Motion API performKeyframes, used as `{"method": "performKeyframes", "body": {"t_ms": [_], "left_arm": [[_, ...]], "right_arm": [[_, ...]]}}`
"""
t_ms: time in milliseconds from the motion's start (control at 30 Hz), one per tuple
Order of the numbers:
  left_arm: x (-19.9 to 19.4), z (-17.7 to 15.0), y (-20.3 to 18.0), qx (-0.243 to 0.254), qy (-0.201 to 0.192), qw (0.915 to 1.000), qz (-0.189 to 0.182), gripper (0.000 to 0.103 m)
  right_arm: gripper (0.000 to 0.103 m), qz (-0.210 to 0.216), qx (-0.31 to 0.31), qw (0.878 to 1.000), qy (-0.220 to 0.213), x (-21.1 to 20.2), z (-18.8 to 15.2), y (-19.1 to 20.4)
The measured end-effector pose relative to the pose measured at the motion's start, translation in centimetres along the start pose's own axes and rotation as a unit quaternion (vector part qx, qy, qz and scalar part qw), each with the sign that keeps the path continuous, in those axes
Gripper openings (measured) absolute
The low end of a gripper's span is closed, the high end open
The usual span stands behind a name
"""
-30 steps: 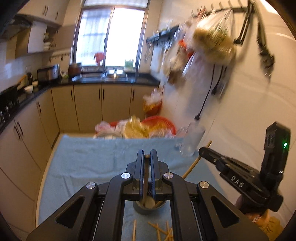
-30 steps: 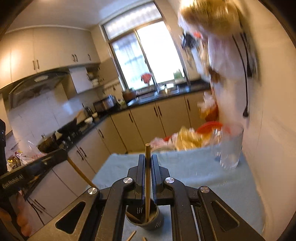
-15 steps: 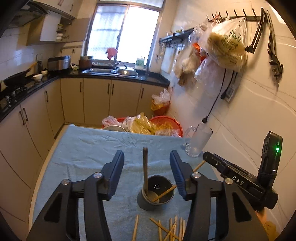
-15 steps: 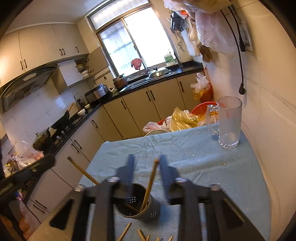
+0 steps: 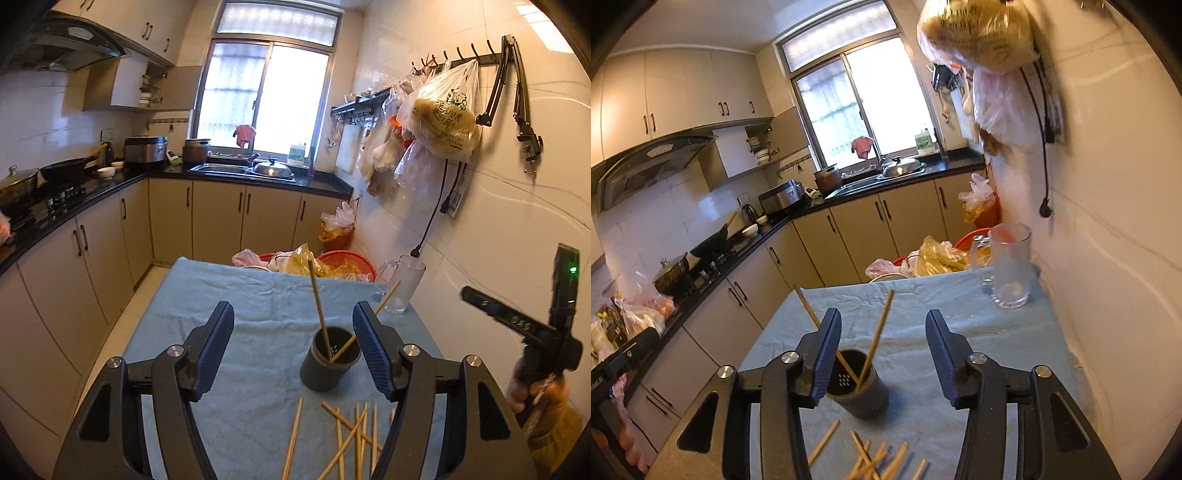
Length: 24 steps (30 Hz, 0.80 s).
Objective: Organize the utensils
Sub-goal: 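Close the left tool on a loose chopstick while the right tool grasps another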
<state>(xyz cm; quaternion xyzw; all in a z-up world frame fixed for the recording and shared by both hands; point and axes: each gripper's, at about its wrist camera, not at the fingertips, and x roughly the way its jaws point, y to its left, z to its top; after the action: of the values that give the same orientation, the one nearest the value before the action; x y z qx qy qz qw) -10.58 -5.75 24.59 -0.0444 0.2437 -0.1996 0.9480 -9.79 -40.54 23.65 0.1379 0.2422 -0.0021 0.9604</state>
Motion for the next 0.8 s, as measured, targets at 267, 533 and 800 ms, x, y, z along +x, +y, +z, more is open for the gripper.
{"method": "performKeyframes", "body": {"t_ms": [267,533,800], "left_arm": [[1.7,-5.8,1.2,-0.009,0.069,0.9974,0.014,0.066],[9.7,-11.3,0.2,0.023,0.217,0.9759,-0.007,0.065],[16.6,-13.2,-0.6,0.048,0.287,0.9566,-0.006,0.050]], "right_arm": [[0.063,-0.032,-0.058,0.996,0.054,-4.0,-3.0,-1.3],[0.057,-0.015,-0.007,0.977,0.213,1.1,-11.5,-5.4],[0.044,0.038,0.079,0.954,0.285,7.3,-16.0,-6.4]]}}
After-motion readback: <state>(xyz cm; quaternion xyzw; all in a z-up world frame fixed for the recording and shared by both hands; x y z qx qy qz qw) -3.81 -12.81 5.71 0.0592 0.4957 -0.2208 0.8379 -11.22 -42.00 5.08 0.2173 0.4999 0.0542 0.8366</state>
